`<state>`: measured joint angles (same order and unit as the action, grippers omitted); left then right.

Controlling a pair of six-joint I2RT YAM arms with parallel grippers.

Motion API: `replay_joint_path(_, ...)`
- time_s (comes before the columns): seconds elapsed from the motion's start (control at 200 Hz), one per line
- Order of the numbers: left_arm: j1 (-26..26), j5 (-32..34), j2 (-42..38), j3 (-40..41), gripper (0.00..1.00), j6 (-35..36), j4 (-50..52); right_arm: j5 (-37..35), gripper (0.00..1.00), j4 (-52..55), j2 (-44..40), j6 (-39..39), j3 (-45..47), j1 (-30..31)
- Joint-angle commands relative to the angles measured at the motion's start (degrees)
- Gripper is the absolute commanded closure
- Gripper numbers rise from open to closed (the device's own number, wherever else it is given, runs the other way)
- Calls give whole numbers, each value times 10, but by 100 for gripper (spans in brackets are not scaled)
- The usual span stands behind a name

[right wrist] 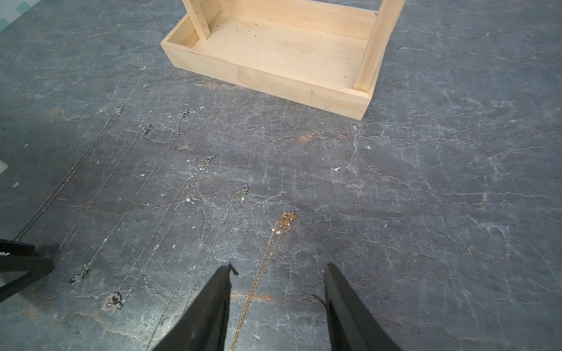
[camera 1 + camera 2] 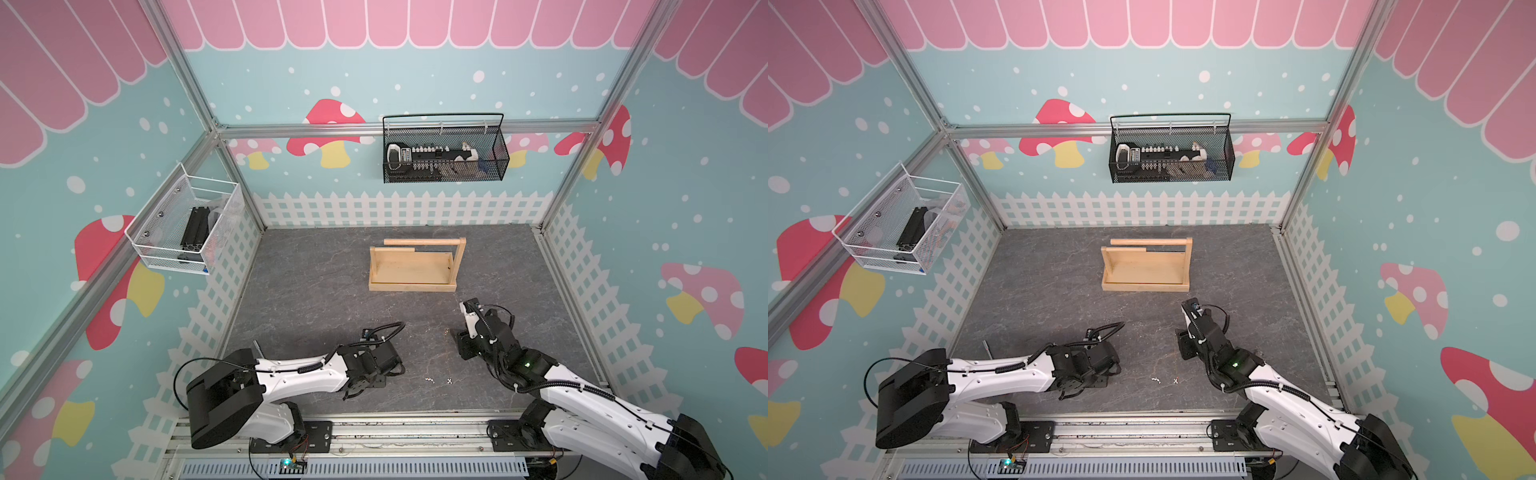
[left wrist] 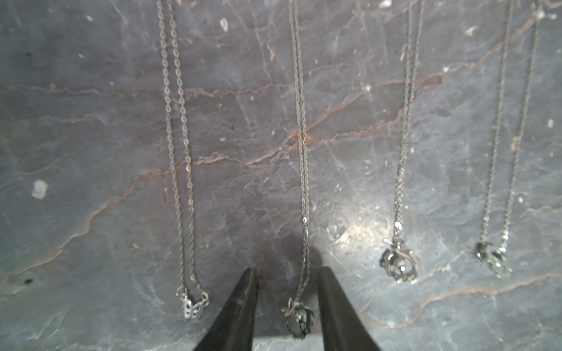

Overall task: Take the necklace off the jewelry display stand
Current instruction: Adjust the necklace at the center of the board.

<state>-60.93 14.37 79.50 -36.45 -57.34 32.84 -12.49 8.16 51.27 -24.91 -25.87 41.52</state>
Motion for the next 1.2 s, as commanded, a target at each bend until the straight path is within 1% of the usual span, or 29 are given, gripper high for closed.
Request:
replay_joint_path(0.0, -11, -5, -3, 11, 69, -32, -2, -8, 49, -2, 3, -5, 7, -1)
replay_joint_path(0.54, -52, 3, -9, 29, 70, -73, -2, -9, 49, -1, -1, -5, 7, -1)
replay_joint_path(0.851, -66, 8, -36, 46, 71, -87, -1, -8, 49, 0, -3, -5, 7, -1)
replay_joint_path(0.886, -70, 10, -43, 45, 69, -85, 0, -8, 49, 0, -3, -5, 7, -1)
replay_joint_path(0.951, -82, 19, -61, 37, 63, -81, 8, -8, 49, 0, -3, -5, 7, -1)
replay_joint_path(1.061, -95, 36, -92, 2, 55, -72, 50, -9, 49, 0, -3, -6, 7, -1)
replay_joint_path(1.071, -95, 49, -94, -2, 55, -69, 53, -9, 49, -1, -2, -5, 7, -1)
replay_joint_path(1.161, -95, 66, -100, -31, 46, -50, 67, -8, 49, -1, -2, -5, 7, -2)
replay_joint_path(1.196, -94, 72, -95, -40, 44, -43, 67, -7, 49, -1, -2, -5, 6, -1)
